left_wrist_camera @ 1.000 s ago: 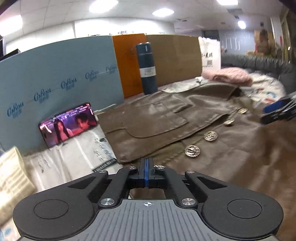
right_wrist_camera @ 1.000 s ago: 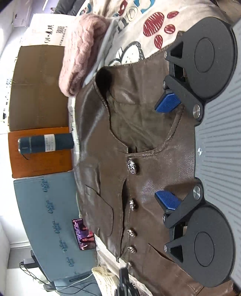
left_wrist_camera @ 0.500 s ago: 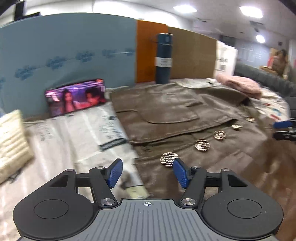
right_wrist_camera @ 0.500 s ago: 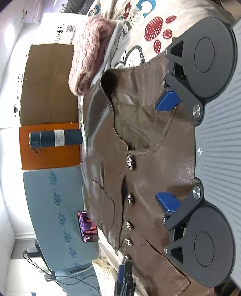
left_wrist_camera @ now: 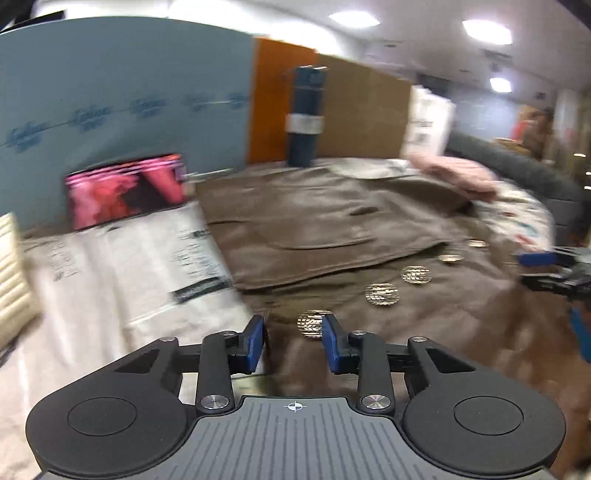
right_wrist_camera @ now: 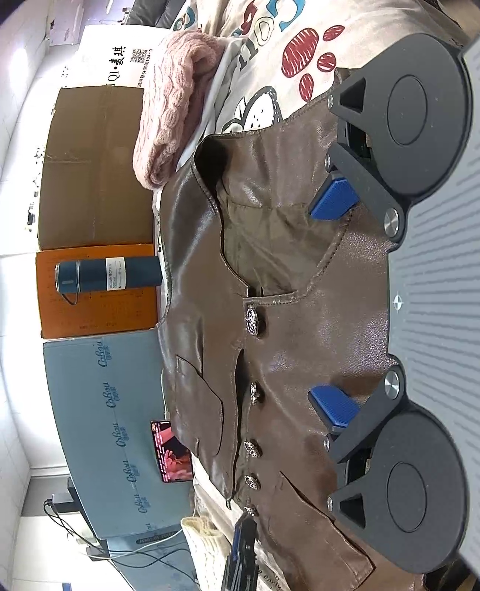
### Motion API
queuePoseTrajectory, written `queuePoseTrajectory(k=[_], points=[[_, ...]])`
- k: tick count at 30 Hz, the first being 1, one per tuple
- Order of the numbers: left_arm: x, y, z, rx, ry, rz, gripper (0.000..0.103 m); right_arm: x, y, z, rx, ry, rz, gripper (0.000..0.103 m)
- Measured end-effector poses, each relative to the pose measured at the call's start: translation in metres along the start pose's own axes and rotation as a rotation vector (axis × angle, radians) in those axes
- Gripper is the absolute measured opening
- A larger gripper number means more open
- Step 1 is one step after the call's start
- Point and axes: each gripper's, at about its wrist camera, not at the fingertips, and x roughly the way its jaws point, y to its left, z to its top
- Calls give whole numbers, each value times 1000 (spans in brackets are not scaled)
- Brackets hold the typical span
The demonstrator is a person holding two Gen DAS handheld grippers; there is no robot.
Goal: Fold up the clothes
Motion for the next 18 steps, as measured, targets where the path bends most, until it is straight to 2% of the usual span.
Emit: queuePoseTrajectory(k=[2, 3, 4, 5, 7, 11, 15, 17, 18], points=[[4, -3, -2, 25, 28, 5, 30, 0, 0, 0, 1, 0, 1, 98], [6, -2, -2, 29, 36, 20, 21, 1, 0, 0, 1, 0, 1, 98], [7, -1, 0, 19, 33, 40, 5, 1, 0, 0, 0, -1, 1, 99], [8, 0, 2, 5, 27, 61, 2, 1, 1, 0, 0, -2, 0, 99], [8, -3, 5, 21, -3, 94, 2, 0, 1, 0, 0, -5, -1, 99], [8, -19, 18, 130, -65, 144, 2, -4, 1, 2, -11, -12, -13, 99], [25, -21, 19, 192, 2, 169, 4, -4, 3, -1, -47, 9, -52, 99], [30, -19, 15, 196, 15, 182, 8, -6, 2, -4, -64, 8, -64, 99], [32, -19, 13, 198, 22, 188, 14, -8, 1, -5, -70, 5, -70, 99]])
